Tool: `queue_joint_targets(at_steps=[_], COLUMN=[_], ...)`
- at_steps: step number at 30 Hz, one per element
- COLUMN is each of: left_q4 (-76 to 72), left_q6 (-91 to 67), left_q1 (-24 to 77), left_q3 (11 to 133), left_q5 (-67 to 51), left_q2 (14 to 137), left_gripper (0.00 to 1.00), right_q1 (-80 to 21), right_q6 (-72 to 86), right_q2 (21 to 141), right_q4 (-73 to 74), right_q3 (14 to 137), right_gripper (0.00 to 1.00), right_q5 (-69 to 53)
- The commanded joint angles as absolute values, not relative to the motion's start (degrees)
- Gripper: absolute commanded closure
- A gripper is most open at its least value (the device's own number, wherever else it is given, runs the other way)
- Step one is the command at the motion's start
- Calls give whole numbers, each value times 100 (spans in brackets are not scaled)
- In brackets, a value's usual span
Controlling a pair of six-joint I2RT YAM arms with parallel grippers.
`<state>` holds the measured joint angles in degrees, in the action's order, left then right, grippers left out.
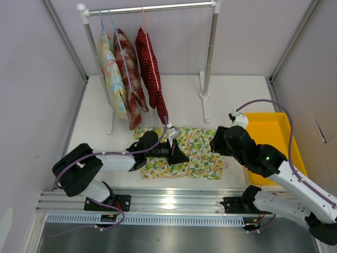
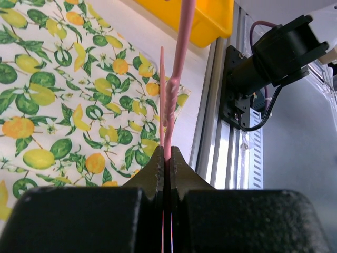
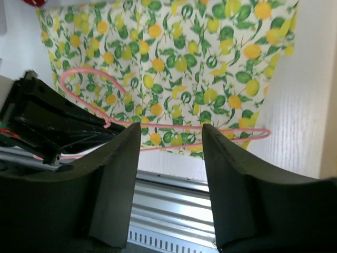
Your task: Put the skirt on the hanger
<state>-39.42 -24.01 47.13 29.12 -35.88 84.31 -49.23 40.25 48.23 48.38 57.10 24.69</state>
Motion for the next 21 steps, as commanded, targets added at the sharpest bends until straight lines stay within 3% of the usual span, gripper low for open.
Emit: queue_joint_targets(at_steps=[1, 5, 15, 21], left_q4=[-5008, -5764, -7381, -7303], left_q6=[-2548, -2925, -3603, -3664], left_q1=[4755, 4772, 4746, 4711], left_q3=[2760, 2506, 2092, 2215], left_q5=[-3814, -4034, -4517, -4851], left_q2=[8682, 9060, 9431, 9404], left_gripper=[100, 100, 100, 100], right_q1=[-5018, -5220, -5282, -5282], right_q6=[4209, 4622, 4939, 5054], right_q2=[4755, 4422, 4368, 4517], right_q4=[4913, 5193, 5194, 5220], right_q3=[5266, 4852, 4193, 4192], right_gripper=[47, 56, 55, 55], right_q5=[1917, 1951, 1802, 1898])
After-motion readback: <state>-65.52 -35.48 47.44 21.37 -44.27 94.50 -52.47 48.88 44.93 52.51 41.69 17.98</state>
